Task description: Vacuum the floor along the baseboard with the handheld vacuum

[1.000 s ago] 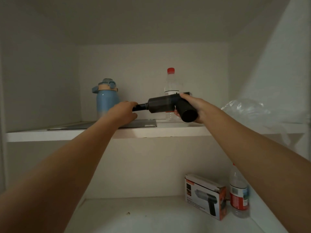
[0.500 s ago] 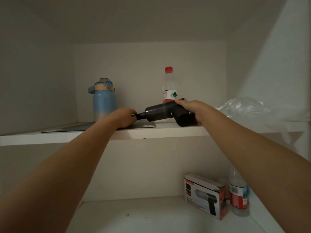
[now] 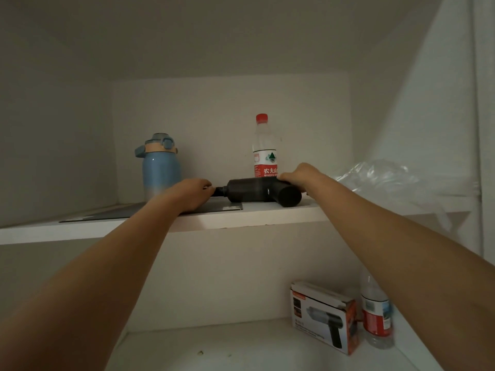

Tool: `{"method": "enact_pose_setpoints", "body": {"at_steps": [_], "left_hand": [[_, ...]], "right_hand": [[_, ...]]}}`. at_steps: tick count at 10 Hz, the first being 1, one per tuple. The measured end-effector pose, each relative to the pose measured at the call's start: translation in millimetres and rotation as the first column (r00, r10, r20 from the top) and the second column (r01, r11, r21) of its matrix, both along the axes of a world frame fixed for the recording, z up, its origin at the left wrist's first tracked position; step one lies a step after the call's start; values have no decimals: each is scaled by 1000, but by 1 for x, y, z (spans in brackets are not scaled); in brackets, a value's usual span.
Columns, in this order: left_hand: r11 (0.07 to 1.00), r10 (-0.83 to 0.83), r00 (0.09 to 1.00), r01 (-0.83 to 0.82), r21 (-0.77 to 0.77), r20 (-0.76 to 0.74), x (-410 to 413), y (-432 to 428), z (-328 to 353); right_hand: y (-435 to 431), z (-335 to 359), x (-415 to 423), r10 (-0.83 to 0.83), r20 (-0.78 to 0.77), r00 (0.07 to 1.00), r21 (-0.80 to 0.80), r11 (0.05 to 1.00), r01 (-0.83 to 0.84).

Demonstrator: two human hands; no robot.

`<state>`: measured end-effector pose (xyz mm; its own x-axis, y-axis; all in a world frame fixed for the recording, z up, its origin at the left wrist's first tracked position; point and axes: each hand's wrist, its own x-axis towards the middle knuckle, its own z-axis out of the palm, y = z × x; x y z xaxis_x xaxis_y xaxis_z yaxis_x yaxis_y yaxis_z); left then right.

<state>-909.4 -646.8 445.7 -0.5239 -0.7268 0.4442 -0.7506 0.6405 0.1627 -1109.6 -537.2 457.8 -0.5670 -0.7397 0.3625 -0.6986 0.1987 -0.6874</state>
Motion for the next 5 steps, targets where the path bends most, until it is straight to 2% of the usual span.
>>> {"method": "enact_pose_setpoints", "body": {"at_steps": [2,4,5], "left_hand": [[1000,-6,1000,6,-12,1,-4,0,1],[999,-52,998,52,-15,-31,-4,7,0],[991,-91,990,80,-102,-106,-2,15,0]], "right_hand": [[6,-1,-4,1,-20,1000,-3,1000,-1],[12,-8,-8,67,-48,997,-159,985,-74],[24,-11,-2,65,-164,984,-242,965,-104]]}}
